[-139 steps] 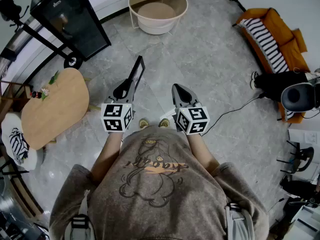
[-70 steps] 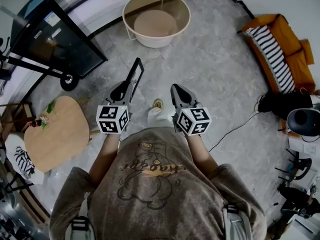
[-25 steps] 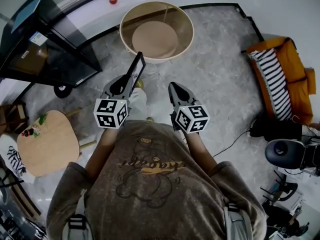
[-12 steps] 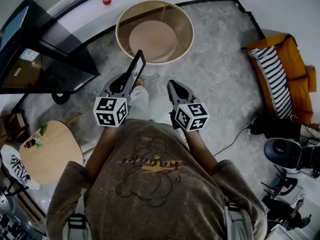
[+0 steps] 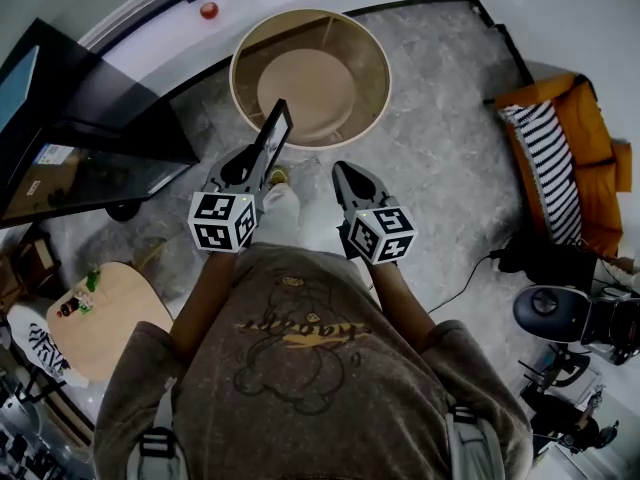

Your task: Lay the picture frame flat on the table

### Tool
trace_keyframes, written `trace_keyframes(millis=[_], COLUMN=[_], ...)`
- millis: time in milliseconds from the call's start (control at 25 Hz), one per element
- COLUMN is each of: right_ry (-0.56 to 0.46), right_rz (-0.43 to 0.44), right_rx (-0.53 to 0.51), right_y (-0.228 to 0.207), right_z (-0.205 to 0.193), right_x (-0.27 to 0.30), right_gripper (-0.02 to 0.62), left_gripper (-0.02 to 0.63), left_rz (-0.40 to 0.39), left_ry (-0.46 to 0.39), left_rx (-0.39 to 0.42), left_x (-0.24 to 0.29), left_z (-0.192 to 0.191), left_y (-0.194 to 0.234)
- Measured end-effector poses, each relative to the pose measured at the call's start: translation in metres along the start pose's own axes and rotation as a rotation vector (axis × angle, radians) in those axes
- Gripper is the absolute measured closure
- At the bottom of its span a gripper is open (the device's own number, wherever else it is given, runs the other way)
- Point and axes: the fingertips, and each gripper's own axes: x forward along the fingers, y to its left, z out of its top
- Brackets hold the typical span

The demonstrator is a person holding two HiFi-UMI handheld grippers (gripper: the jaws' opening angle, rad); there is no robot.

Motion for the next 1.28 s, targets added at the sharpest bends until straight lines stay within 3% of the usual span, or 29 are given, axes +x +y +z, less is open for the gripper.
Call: trace_keyframes(millis=[720, 1080, 1280], right_ry=[-0.015, -0.007, -0.002], right_rz=[-0.041, -0.074, -0.077], right_rx=[0.042, 0.047, 0.059], right_y=[-0.03, -0.052, -0.063], right_z=[0.075, 0.087, 0.091], right_x=[0.105, 0.123, 0.131], right_gripper=[0.575, 0.575, 0.575], left_gripper=[0.525, 0.525, 0.525], left_rz=[-0.068, -0.092, -0.093], left_ry=[0.03, 0.056, 0.058], left_rx=[0.012, 0.017, -0.025], left_x=[0.094, 0.128, 0.142], left_z=[0.079, 0.095, 0.101], left_y=[0.069, 0.078, 0.079])
